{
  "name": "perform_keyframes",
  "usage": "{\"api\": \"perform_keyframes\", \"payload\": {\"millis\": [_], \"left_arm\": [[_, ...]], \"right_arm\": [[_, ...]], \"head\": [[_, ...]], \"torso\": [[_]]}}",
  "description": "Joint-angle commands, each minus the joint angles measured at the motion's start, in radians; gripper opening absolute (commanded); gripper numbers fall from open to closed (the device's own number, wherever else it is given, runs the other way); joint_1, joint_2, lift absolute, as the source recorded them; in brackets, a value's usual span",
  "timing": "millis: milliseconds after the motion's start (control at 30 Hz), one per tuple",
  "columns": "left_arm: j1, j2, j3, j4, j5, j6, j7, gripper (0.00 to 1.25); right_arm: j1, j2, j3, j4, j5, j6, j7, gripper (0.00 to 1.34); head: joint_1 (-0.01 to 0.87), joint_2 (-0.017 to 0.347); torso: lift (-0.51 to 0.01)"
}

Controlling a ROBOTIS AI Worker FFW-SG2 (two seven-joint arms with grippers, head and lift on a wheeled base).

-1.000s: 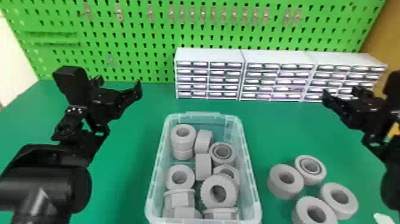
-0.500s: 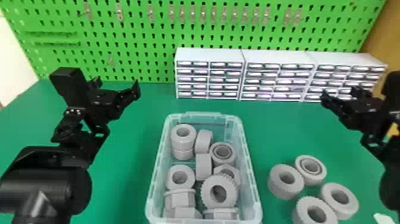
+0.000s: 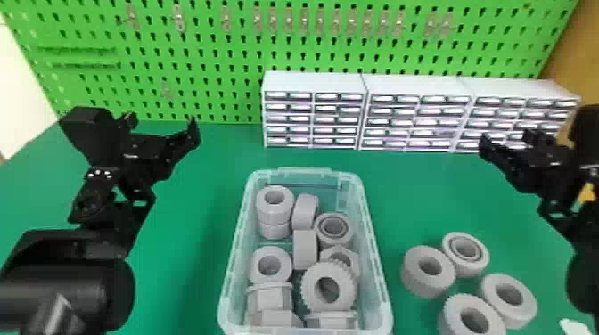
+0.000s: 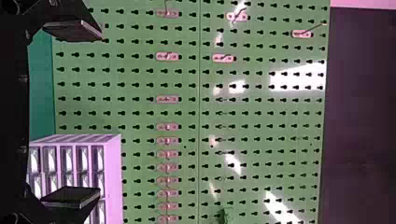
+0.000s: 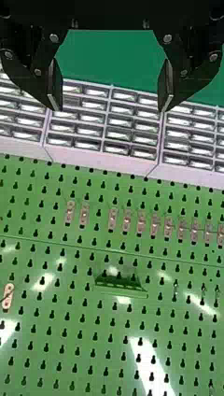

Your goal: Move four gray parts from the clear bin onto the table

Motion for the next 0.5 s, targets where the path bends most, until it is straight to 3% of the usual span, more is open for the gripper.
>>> {"api": "perform_keyframes", "payload": {"millis": [0, 467], "left_arm": [[0.005, -0.002, -0.005, 0.000, -0.033, -0.035, 0.000, 1.13], [0.004, -0.004, -0.002, 0.000, -0.040, -0.034, 0.000, 1.13]], "right_arm": [[0.000, 0.001, -0.004, -0.001, -0.008, 0.000, 0.000, 0.87], [0.000, 0.007, -0.006, -0.001, -0.013, -0.002, 0.000, 0.87]], "head": [[0.678, 0.034], [0.678, 0.034]], "torso": [[-0.050], [-0.050]]}}
